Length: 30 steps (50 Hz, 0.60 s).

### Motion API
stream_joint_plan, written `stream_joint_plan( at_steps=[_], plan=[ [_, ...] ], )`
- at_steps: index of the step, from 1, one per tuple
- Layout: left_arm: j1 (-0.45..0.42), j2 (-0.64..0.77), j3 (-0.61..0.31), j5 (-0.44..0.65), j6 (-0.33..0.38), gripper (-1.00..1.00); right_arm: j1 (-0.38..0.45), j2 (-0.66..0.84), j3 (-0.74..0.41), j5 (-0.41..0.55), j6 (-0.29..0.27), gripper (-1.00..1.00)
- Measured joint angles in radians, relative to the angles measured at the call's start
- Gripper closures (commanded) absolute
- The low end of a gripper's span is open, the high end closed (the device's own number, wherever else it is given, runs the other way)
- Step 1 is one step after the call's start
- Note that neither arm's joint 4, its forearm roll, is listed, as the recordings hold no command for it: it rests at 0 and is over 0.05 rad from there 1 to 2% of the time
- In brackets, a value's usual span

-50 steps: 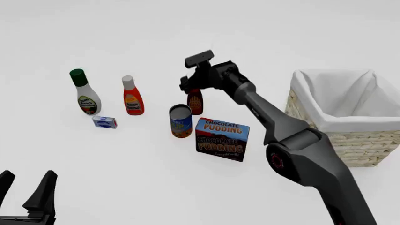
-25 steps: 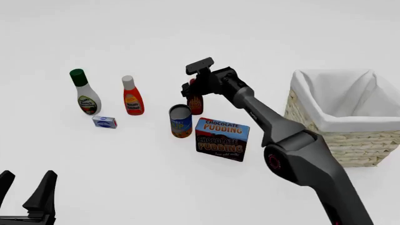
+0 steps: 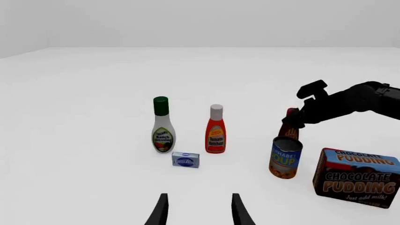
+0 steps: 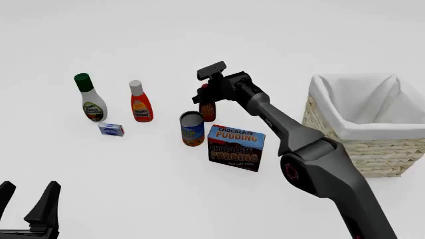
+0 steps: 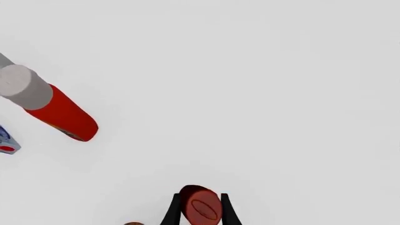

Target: Pick the bbq sauce and place it in the basket.

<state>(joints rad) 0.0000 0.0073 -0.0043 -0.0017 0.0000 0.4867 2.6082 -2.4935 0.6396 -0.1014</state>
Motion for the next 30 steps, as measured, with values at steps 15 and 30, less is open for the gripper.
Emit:
stream_joint_plan(
  at_steps=[15, 30],
  plan=[
    [0.000, 0.000, 0.000, 0.000, 0.000, -1.00, 0.003, -0.011, -0.002, 0.015, -0.008, 1.00],
    [0.000, 0.000, 0.000, 0.000, 0.000, -1.00, 0.002, -0.054, 0.021, 0.018, -0.020, 1.00]
  ],
)
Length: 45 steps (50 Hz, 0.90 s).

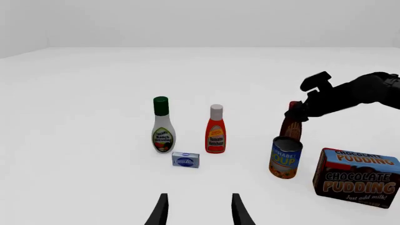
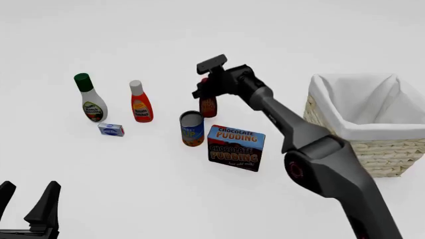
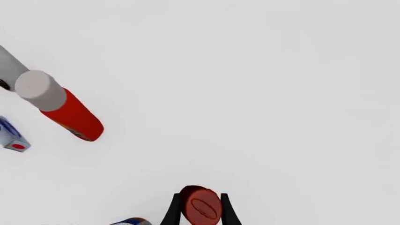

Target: Pick the bbq sauce and place it in the basket.

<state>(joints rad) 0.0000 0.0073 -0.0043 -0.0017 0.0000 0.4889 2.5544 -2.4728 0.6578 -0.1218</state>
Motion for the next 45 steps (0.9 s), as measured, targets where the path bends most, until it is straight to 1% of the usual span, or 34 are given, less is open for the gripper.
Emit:
stream_joint_plan(
  at_steps=[21, 45],
  plan=[
    [0.000, 0.000, 0.000, 0.000, 0.000, -1.00, -0.004, -0.099, 0.072, -0.007, -0.020, 1.00],
    [0.000, 0.000, 0.000, 0.000, 0.000, -1.00, 0.001, -0.300, 0.255, -0.033, -0.050, 1.00]
  ],
)
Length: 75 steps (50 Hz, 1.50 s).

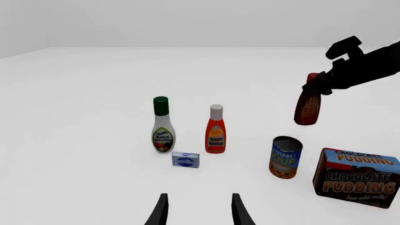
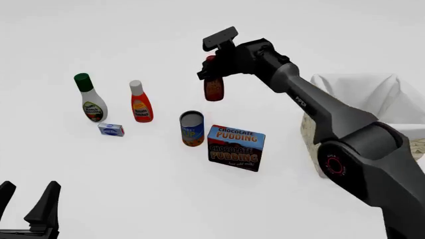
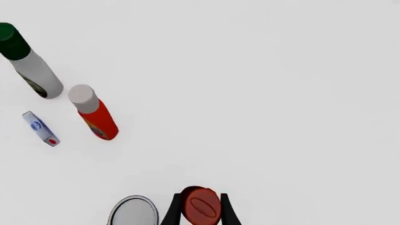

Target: Pick the bbq sauce and place it in the basket.

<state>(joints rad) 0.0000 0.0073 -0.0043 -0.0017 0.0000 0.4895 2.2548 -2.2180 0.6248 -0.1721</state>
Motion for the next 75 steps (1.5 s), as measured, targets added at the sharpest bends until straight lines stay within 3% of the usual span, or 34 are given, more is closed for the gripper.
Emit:
stream_joint_plan(
  at_steps=[18, 37, 75],
  plan=[
    [0.000, 0.000, 0.000, 0.000, 0.000, -1.00, -0.007, -0.133, 0.088, 0.013, -0.025, 1.00],
    [0.000, 0.000, 0.000, 0.000, 0.000, -1.00, -0.041, -0.224, 0.092, 0.055, -0.047, 1.00],
    [0.000, 0.000, 0.000, 0.000, 0.000, -1.00, -0.167, -0.465, 0.206, 0.094, -0.079, 1.00]
  ],
)
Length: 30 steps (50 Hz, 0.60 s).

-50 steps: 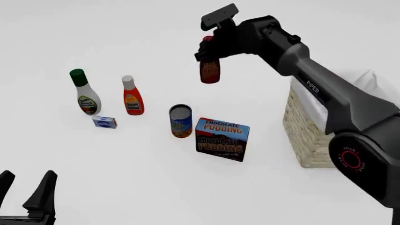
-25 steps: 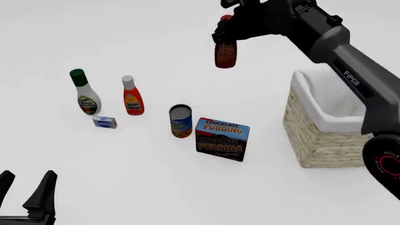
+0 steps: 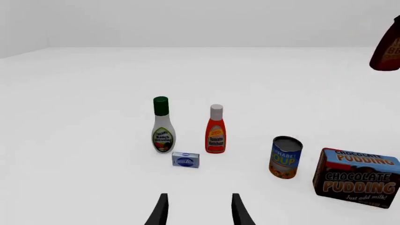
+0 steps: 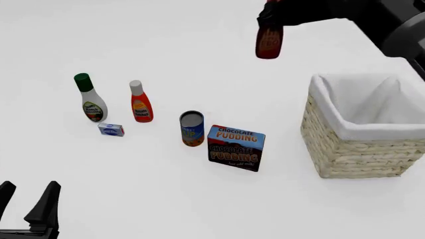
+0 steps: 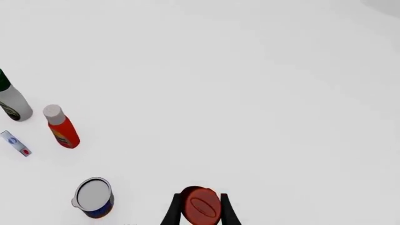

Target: Pick the bbq sauce and place it in the basket.

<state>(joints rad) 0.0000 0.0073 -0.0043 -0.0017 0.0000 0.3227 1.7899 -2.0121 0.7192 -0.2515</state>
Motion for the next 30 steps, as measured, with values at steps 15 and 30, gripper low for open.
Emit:
stream_joint_plan(
  at_steps=[15, 30],
  plan=[
    [0.000, 0.000, 0.000, 0.000, 0.000, -1.00, -0.083, -0.106, 0.059, 0.019, -0.014, 1.00],
    [0.000, 0.000, 0.000, 0.000, 0.000, -1.00, -0.150, -0.191, 0.129, 0.019, -0.020, 1.00]
  ],
)
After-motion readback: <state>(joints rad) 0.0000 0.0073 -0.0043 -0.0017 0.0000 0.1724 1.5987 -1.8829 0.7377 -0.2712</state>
